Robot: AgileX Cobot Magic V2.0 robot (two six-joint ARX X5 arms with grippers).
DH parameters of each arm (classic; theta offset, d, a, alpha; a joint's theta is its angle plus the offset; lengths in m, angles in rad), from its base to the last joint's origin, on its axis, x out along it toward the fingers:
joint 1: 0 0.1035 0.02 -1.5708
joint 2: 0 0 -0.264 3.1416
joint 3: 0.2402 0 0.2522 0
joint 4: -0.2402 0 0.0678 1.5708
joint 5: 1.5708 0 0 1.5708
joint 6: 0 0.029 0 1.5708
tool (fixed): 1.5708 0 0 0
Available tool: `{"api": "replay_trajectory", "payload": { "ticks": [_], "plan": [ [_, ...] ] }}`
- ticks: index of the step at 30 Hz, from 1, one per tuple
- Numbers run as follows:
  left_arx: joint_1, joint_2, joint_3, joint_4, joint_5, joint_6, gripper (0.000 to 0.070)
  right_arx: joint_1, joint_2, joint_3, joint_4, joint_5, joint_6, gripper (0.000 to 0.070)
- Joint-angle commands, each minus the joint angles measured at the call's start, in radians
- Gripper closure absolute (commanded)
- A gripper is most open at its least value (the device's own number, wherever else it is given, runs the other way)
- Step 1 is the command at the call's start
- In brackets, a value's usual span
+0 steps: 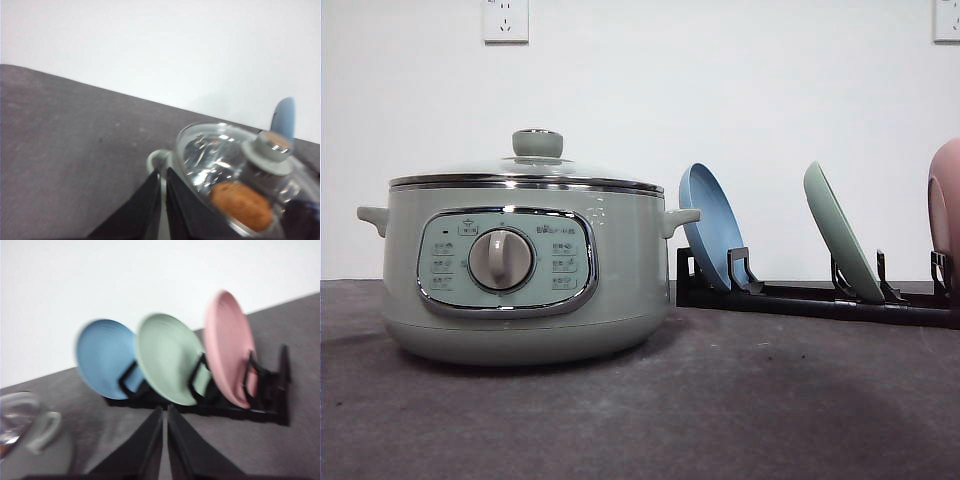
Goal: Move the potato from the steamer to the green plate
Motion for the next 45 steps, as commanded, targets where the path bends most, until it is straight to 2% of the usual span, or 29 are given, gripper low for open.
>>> {"api": "replay_trajectory", "payload": {
  "ticks": [1,5,11,18,24,30,41,43,45],
  "plan": [
    [-0.006,0.039,0.071,-0.003,0.019,-0.005,0.069,0.0,0.037,0.056,-0.02,-0.032,0.015,0.0696],
    [-0.03,0.139,0.215,-0.065,0.101,0.003,0.069,0.0,0.126,0.17,-0.111,-0.148,0.01,0.0696],
    [-0.096,0.257,0.386,-0.141,0.143,0.051,0.069,0.0,0.245,0.297,-0.238,-0.353,-0.055,0.0696],
    [-0.179,0.356,0.503,-0.175,0.255,0.059,0.069,0.002,0.341,0.418,-0.301,-0.474,-0.144,0.0696],
    [-0.216,0.443,0.568,-0.218,0.339,0.088,0.069,0.077,0.394,0.488,-0.311,-0.475,-0.216,0.0696],
    [-0.235,0.512,0.578,-0.263,0.483,0.152,0.069,0.193,0.426,0.503,-0.323,-0.459,-0.248,0.0696],
    [-0.248,0.524,0.578,-0.284,0.491,0.156,0.067,0.217,0.443,0.503,-0.334,-0.422,-0.254,0.0694],
    [-0.248,0.524,0.578,-0.29,0.491,0.156,0.0644,0.217,0.443,0.503,-0.335,-0.422,-0.253,0.068],
    [-0.248,0.524,0.578,-0.297,0.491,0.156,0.0524,0.217,0.444,0.503,-0.335,-0.422,-0.253,0.0587]
  ]
}}
